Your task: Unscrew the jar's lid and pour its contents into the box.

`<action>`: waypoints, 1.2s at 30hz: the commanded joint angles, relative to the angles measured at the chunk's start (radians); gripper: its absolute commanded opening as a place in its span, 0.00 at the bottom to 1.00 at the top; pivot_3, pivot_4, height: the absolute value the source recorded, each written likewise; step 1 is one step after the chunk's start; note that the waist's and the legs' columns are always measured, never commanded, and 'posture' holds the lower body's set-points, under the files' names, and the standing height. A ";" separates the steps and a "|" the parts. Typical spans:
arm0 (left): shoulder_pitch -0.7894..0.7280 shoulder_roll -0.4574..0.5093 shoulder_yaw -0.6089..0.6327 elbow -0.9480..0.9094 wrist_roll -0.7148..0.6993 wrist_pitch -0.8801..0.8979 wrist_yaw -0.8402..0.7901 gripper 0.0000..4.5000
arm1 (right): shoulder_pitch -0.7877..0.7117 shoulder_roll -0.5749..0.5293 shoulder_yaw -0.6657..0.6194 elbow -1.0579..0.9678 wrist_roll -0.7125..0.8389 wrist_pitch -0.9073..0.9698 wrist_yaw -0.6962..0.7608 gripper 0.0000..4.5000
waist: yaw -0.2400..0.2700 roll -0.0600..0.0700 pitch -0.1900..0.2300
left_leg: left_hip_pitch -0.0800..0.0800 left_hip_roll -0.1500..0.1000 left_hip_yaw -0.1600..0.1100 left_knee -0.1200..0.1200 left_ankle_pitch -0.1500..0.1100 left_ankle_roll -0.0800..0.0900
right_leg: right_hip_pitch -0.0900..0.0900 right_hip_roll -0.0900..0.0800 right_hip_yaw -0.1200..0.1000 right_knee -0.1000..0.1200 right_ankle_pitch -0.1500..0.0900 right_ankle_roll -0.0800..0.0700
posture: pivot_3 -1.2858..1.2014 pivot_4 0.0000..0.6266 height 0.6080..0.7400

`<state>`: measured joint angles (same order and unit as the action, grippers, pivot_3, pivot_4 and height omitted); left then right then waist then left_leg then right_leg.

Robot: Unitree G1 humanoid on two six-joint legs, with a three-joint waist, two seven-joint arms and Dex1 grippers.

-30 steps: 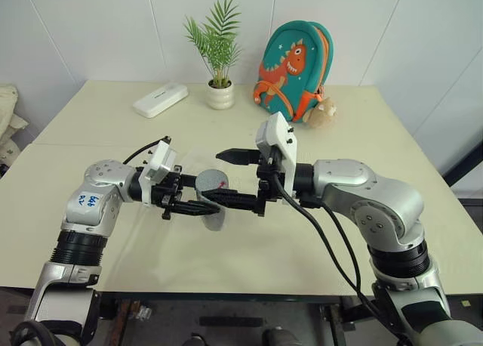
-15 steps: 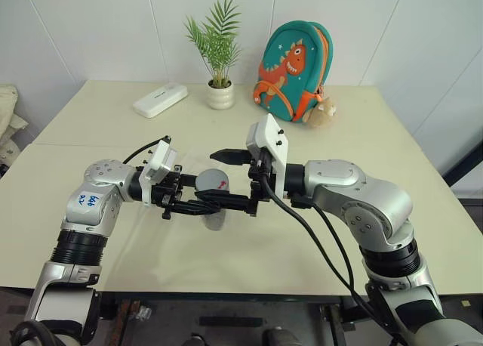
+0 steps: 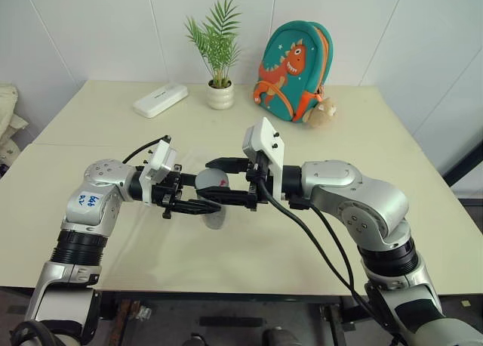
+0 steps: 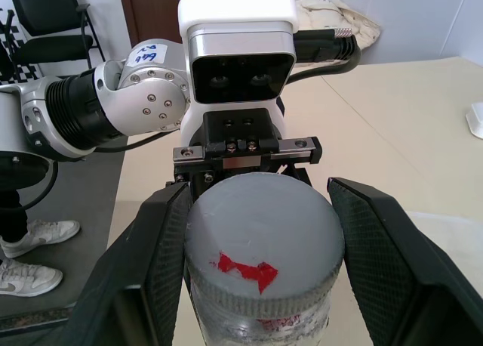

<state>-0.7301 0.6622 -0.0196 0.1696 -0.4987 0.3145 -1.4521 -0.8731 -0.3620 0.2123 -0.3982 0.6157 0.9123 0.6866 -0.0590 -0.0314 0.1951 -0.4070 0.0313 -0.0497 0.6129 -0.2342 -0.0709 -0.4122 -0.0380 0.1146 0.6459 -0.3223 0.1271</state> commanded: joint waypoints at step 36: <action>0.069 0.114 0.157 -0.071 -0.002 0.043 0.146 0.45 | 0.093 -0.229 -0.181 0.225 -0.235 -0.153 -0.049 0.56 | 0.001 0.001 0.000 | 0.000 0.000 0.001 0.000 0.000 0.000 | 0.000 0.000 0.000 -0.001 0.000 0.000 | 0.52 0.24 1.00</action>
<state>-0.6781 0.7561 0.0793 0.1175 -0.4850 0.3537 -1.3415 -0.8275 -0.5826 0.0674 -0.1507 0.3943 0.7647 0.6699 -0.0579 -0.0307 0.1955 -0.4071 0.0311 -0.0492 0.6122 -0.2345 -0.0703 -0.4123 -0.0383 0.1150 0.6447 -0.3226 0.1272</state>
